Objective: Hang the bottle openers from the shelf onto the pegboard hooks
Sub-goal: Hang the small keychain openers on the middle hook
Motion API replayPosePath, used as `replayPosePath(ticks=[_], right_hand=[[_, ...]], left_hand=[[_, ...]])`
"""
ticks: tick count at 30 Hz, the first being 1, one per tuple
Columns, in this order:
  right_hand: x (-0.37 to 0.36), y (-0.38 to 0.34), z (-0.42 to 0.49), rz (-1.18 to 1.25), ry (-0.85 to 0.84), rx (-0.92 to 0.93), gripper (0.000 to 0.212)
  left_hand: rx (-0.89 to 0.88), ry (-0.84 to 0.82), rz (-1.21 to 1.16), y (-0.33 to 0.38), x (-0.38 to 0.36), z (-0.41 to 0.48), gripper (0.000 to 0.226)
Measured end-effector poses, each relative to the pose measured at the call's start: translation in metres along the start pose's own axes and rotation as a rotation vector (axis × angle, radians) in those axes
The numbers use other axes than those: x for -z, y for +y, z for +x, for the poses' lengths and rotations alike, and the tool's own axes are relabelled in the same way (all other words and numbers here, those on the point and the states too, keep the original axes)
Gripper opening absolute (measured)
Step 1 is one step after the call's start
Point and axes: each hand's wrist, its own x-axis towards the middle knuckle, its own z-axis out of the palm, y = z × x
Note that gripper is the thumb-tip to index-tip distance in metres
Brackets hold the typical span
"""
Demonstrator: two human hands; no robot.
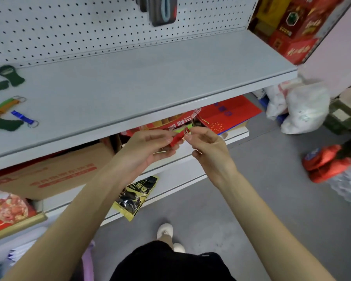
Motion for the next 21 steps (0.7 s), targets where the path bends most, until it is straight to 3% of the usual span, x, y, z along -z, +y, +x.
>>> replayPosePath(ticks=[11,21], right_hand=[[-0.004,-0.021,0.027,-0.24,0.126,0.123,0.02],[-0.012,-0.025,0.056,-0.365,0.083,0.216,0.021]], left_hand=[[0.053,-0.041,0.006,0.02,0.009,0.046,0.024],[0.079,0.042,0.072,0.033,0.02,0.071,0.014]])
